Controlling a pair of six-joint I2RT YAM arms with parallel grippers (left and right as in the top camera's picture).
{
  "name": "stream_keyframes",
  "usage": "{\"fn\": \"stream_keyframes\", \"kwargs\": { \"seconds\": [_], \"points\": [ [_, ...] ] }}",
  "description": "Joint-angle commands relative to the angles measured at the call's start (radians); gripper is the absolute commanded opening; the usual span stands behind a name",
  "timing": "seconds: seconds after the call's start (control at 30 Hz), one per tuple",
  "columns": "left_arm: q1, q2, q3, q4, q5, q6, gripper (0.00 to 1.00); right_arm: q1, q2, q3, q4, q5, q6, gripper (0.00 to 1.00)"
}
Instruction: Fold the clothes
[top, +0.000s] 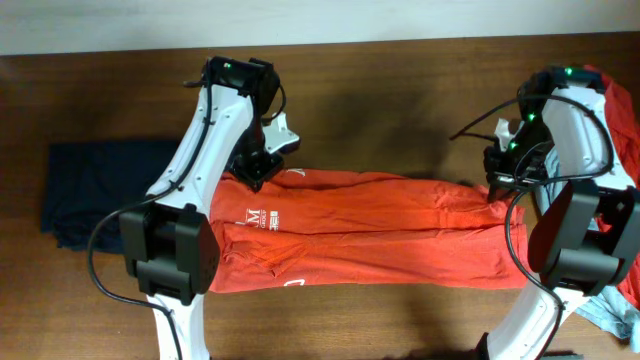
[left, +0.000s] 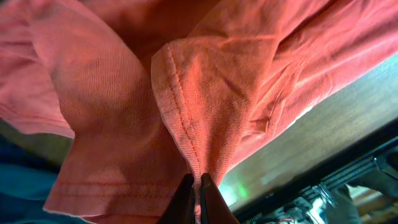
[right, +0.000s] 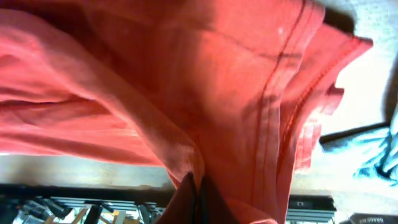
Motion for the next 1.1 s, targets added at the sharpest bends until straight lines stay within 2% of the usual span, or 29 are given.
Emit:
{"fn": "stream_keyframes", "kwargs": {
  "seconds": [0.0,0.2,0.5,0.63,0.73,0.87,0.9,0.97,1.07],
  "points": [
    [0.027,-0.040,-0.031,-0.011,0.030,-0.010,0.03,0.000,-0.024,-0.017,0.005,0.063,0.041,0.04],
    [0.060,-0.041,-0.037,-0.023,0.031,-0.041,0.03,0.000,-0.024,-0.018,0.001,0.222,0.161,0.04],
    [0.096,-0.041,-0.105,-0.023,0.030,-0.067,0.01,0.000,-0.024,-0.045,0.016,0.234,0.161,0.05],
    [0.106,-0.042,-0.133,-0.016,0.030,-0.078,0.01,0.000,-0.024,-0.045,0.014,0.238,0.172,0.09],
    [0.106,-0.042,-0.135,-0.019,0.030,-0.078,0.02,0.000,-0.024,-0.045,0.012,0.242,0.173,0.20],
    [0.108,-0.042,-0.135,-0.023,0.029,-0.078,0.11,-0.002,-0.024,-0.045,0.011,0.269,0.180,0.31],
    [0.109,-0.042,-0.135,-0.023,0.029,-0.078,0.15,-0.002,-0.024,-0.045,0.010,0.274,0.181,0.31],
    [0.115,-0.042,-0.135,-0.023,0.029,-0.078,0.31,-0.002,-0.024,-0.045,0.010,0.286,0.188,0.31],
    [0.127,-0.042,-0.135,-0.023,0.029,-0.092,0.44,-0.002,-0.024,-0.045,0.013,0.305,0.206,0.33]
  ]
}}
